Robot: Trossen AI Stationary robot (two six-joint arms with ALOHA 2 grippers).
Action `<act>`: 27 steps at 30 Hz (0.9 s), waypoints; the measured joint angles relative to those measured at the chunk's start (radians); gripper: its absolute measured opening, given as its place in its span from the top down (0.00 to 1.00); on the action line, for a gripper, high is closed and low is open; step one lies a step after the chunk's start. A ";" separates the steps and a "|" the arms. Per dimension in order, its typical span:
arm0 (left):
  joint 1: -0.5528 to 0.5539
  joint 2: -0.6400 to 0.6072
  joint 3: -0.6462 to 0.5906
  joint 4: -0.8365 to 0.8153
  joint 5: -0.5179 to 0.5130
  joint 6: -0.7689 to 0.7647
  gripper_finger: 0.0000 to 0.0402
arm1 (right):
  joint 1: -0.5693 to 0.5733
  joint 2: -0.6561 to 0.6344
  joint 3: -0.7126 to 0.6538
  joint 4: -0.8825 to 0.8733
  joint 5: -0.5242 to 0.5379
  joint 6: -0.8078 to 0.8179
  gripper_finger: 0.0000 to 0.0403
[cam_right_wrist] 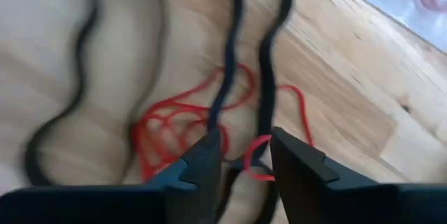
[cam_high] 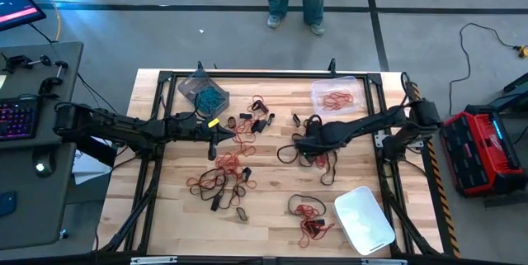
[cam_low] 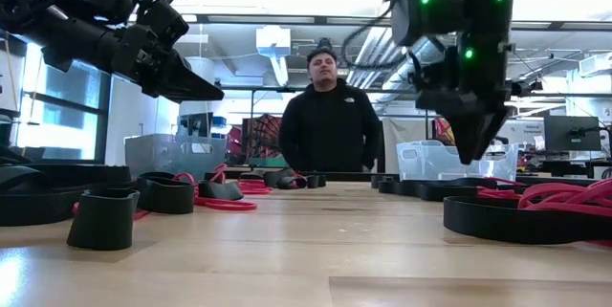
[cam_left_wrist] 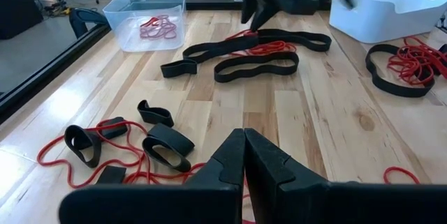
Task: Sort rubber bands into baskets
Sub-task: Put the red rubber band into the transparent bin
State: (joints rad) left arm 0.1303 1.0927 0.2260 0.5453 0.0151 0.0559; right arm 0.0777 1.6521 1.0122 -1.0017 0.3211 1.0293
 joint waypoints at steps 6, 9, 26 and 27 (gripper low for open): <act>0.000 0.000 0.000 -0.003 0.000 0.000 1.00 | -0.054 0.012 -0.027 -0.001 -0.043 -0.019 0.72; 0.000 0.000 0.000 -0.003 0.000 0.000 1.00 | -0.067 0.012 -0.066 0.049 -0.081 -0.040 0.72; 0.000 0.000 0.000 -0.003 0.000 0.000 1.00 | -0.071 0.011 -0.111 0.082 -0.120 -0.122 0.98; 0.000 0.000 0.000 -0.003 0.000 0.000 1.00 | -0.071 0.011 -0.111 0.079 -0.120 -0.124 0.98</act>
State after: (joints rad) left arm 0.1303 1.0927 0.2260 0.5423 0.0151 0.0559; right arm 0.0071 1.6634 0.9016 -0.9224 0.2011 0.9053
